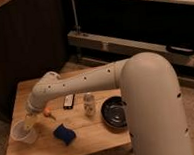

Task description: Place the ceramic cup in the ceramic bowl

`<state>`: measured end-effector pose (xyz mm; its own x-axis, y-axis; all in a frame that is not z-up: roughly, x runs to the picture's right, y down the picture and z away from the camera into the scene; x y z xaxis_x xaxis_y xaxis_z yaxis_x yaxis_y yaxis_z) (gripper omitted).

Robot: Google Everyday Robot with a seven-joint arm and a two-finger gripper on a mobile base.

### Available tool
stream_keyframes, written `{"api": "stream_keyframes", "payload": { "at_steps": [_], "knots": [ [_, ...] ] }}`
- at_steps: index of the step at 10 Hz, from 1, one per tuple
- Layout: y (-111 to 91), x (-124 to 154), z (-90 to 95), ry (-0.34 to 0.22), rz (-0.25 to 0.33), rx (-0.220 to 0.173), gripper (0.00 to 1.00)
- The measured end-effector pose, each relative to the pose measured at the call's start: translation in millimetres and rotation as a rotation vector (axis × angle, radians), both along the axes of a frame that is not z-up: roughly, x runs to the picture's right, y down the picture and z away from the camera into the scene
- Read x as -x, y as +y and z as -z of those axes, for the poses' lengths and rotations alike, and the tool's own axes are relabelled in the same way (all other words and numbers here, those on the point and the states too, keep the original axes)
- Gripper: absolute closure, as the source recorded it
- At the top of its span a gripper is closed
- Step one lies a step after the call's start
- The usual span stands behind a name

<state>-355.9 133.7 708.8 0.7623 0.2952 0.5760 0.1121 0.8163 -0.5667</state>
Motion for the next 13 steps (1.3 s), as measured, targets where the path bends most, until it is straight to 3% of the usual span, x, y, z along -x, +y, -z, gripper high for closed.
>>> {"api": "stream_keyframes", "payload": {
  "at_steps": [7,11,13],
  "knots": [
    [13.6,24.9,-8.9,-0.012,0.018,-0.010,0.20],
    [18.8,37.4,-8.5,-0.047,0.062,-0.043,0.20],
    [21.9,41.4,-9.1,-0.047,0.087,-0.053,0.34]
  ]
}}
